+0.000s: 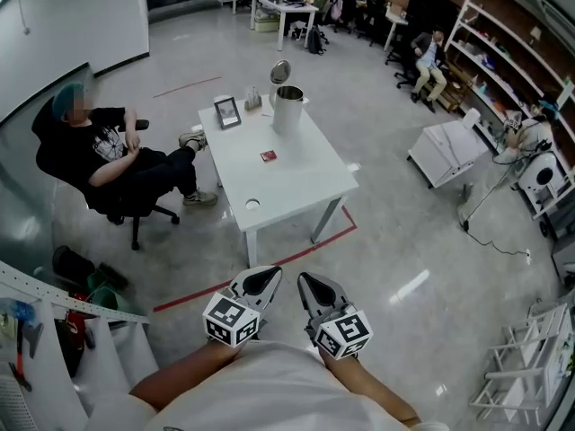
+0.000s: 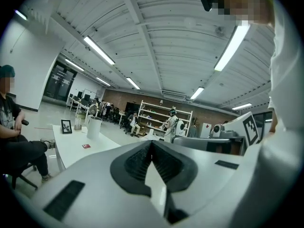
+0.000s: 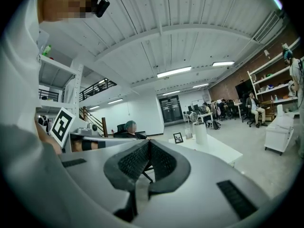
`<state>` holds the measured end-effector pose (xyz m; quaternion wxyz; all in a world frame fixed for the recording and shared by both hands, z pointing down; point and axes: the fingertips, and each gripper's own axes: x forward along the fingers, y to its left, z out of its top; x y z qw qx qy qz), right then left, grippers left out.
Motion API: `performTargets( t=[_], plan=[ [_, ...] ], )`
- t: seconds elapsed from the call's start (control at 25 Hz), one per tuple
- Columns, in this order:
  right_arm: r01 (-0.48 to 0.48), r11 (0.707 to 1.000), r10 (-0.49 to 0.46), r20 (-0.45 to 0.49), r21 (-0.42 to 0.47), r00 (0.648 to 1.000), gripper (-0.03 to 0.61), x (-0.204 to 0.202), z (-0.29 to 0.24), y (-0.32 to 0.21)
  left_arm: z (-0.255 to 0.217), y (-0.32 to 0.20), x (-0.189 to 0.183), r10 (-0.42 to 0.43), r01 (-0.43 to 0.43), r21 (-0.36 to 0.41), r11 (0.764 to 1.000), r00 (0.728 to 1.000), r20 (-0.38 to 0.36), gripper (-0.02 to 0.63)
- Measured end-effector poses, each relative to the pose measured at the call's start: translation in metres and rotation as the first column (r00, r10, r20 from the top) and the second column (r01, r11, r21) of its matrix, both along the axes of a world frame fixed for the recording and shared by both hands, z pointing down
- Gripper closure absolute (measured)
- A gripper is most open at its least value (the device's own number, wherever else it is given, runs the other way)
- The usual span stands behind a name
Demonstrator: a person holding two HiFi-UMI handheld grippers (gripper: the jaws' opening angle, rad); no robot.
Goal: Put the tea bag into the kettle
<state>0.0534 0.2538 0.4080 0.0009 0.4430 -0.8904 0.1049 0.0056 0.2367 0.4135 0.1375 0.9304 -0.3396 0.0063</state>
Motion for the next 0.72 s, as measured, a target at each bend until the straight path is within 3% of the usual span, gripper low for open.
performTargets(
  t=[0.36,0.56,0.72],
  plan=[
    [0.028,1.0,-0.027,0.008,-0.012,1.0,0.568,-0.066,0.001,-0.074,-0.002,-0.077,-0.061,-0.004,0.004,0.015,1.0,1.0,0.004,0.603],
    [0.034,0.999,-0.034,0.014,-0.021,0.999,0.568,-0.083,0.002,-0.097,-0.005,-0.089,-0.074,0.015,-0.023,0.1,0.995,0.997,0.074,0.603],
    [0.04,0.999,-0.039,0.023,-0.026,0.999,0.568,-0.09,0.004,-0.111,0.003,-0.103,-0.078,0.02,-0.023,0.055,0.998,0.999,0.05,0.603]
  ],
)
